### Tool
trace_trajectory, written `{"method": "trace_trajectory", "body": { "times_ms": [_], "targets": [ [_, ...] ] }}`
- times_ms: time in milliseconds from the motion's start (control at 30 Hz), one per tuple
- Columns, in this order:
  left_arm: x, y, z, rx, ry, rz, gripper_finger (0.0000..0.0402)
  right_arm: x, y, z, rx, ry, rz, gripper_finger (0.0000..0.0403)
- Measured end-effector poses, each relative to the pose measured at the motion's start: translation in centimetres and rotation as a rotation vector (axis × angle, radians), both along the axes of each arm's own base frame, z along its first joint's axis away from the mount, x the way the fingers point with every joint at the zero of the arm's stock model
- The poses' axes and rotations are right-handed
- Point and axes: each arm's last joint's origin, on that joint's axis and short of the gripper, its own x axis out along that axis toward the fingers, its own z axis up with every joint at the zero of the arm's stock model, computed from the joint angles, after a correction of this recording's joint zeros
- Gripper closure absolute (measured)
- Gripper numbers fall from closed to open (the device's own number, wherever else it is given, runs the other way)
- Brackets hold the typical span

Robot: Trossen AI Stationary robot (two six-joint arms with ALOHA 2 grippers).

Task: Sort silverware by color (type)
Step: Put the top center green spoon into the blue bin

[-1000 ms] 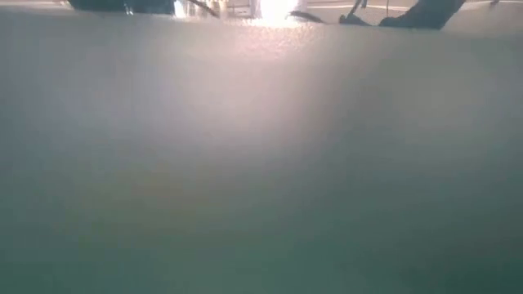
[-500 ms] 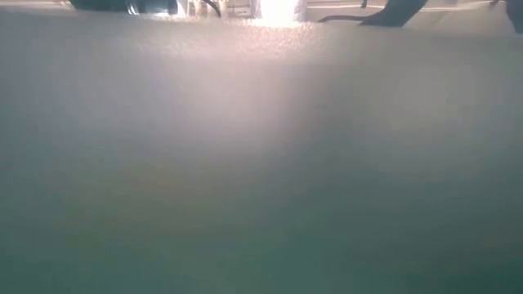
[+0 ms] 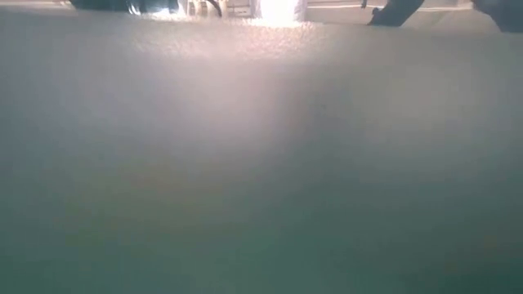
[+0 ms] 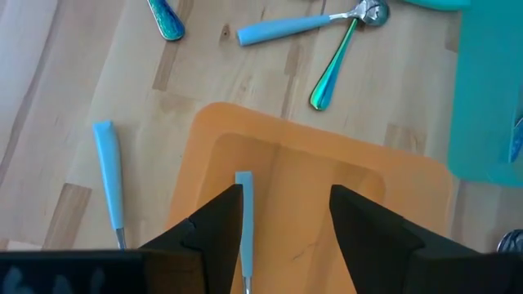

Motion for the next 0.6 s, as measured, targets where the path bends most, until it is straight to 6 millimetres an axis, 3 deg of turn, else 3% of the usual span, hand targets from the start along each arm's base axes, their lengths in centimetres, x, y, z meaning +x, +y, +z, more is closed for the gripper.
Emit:
{"method": "trace_trajectory", "body": {
  "times_ms": [367,600],
  "targets": [
    [0.05,0.00,0.03,0.001,-0.007,-0.001,0.0233,0.26,-0.30,-0.11,0.002,-0.019,0.010,0.0274],
    [0.11,-0.03,0.06,0.001,-0.014,-0.003,0.0233,0.70,-0.66,0.61,0.001,-0.037,0.040,0.0255]
  ]
}}
